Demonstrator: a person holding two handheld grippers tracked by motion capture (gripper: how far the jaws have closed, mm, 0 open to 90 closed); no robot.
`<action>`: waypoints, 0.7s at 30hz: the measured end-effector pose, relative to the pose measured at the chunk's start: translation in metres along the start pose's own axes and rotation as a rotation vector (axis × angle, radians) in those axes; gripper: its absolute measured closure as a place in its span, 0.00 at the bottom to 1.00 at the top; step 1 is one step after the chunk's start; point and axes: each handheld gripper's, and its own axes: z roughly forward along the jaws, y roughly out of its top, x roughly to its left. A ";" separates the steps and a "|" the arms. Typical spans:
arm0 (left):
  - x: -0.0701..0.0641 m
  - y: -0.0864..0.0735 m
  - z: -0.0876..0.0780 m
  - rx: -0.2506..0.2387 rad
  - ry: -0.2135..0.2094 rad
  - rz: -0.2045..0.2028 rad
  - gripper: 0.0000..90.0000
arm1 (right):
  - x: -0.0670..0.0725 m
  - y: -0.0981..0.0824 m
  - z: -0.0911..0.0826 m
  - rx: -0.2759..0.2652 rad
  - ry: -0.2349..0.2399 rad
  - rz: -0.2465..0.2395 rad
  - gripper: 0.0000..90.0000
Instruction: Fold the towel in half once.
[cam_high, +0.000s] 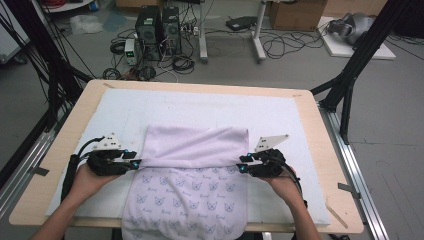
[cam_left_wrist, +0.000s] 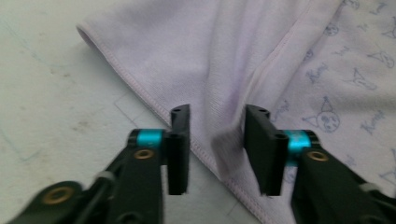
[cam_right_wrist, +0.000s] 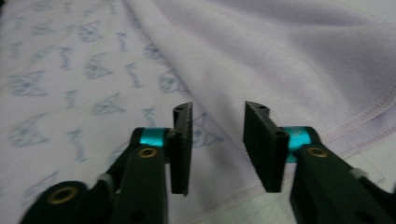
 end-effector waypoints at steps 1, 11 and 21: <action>0.001 0.000 0.003 0.006 -0.004 -0.006 0.55 | -0.003 0.001 0.004 -0.001 -0.015 0.008 0.62; -0.002 0.001 0.024 0.049 -0.062 0.039 0.94 | -0.023 -0.003 0.027 0.048 0.071 0.093 0.88; -0.014 0.012 -0.025 -0.088 -0.027 0.063 0.96 | 0.007 0.010 -0.021 -0.056 0.084 -0.009 0.94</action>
